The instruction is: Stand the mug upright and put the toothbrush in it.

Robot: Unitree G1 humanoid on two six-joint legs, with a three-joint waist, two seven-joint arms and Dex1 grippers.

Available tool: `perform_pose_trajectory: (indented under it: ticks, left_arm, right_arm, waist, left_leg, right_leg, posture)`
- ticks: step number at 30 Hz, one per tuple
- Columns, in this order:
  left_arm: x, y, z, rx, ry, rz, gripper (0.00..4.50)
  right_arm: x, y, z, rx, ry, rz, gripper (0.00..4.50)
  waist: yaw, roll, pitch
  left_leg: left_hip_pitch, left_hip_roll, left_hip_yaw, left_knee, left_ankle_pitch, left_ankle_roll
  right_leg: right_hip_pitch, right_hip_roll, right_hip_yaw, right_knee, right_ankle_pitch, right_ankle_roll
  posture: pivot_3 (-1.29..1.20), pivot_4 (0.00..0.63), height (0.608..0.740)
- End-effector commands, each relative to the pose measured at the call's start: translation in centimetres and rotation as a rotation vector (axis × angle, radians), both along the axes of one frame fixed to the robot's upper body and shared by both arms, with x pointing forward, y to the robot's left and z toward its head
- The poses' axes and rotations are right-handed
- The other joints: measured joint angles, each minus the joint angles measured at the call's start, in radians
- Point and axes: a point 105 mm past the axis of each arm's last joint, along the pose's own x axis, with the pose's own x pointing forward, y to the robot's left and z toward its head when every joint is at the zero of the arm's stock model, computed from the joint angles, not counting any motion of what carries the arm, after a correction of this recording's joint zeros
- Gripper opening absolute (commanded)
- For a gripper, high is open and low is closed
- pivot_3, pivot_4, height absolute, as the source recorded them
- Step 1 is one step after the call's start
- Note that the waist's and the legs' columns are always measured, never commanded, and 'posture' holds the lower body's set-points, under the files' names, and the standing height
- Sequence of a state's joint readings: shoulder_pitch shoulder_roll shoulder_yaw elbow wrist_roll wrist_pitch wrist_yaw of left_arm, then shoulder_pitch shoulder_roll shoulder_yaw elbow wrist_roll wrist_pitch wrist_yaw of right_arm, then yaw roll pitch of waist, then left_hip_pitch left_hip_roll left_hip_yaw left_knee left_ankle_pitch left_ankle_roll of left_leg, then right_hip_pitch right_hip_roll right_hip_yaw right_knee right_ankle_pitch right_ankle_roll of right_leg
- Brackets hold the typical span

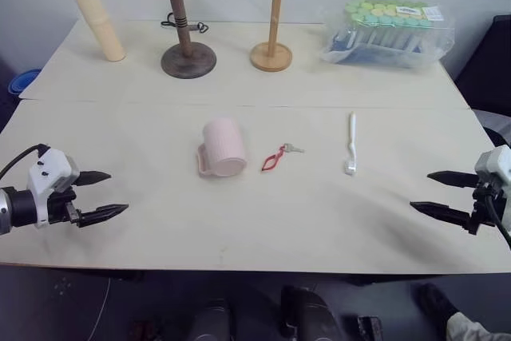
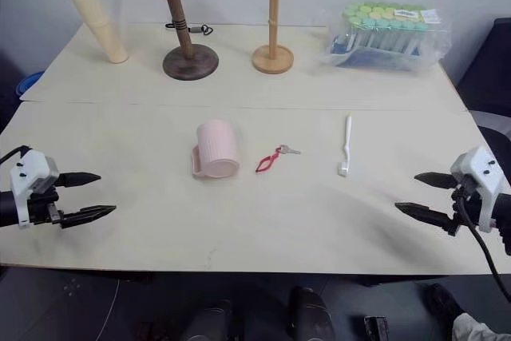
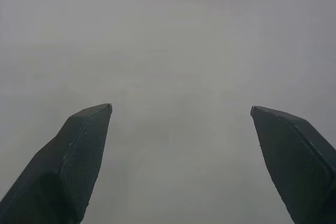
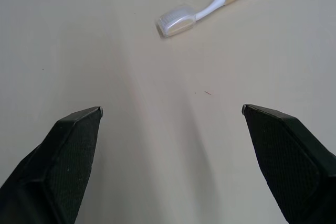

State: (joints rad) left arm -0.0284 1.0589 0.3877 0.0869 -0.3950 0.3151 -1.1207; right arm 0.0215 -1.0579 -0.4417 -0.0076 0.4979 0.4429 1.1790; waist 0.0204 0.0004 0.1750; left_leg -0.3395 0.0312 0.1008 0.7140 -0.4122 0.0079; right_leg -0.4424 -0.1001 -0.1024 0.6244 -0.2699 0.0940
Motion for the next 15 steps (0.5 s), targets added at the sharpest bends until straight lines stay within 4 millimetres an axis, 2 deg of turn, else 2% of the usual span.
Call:
perform_pose_trajectory:
  ticks: [1, 15]
  left_arm:
    - [0.17, -0.16, 0.75, 0.016, -0.027, -0.014, 4.50]
    - [0.66, -0.73, 0.59, -0.051, -0.017, 0.003, 4.50]
  right_arm:
    - [-0.06, -0.06, 1.36, 0.006, -0.057, -0.010, 4.43]
    - [0.25, -0.07, 1.50, 0.018, -0.063, -0.042, 4.43]
  waist:
    - [0.000, 0.000, 0.000]
    - [0.000, 0.000, 0.000]
  left_leg:
    - [0.000, 0.000, 0.000, 0.000, 0.000, 0.000]
    - [0.000, 0.000, 0.000, 0.000, 0.000, 0.000]
  right_leg:
    - [0.000, 0.000, 0.000, 0.000, 0.000, 0.000]
    - [0.000, 0.000, 0.000, 0.000, 0.000, 0.000]
  posture:
    - [0.00, 0.150, 0.740]
    - [0.00, 0.150, 0.740]
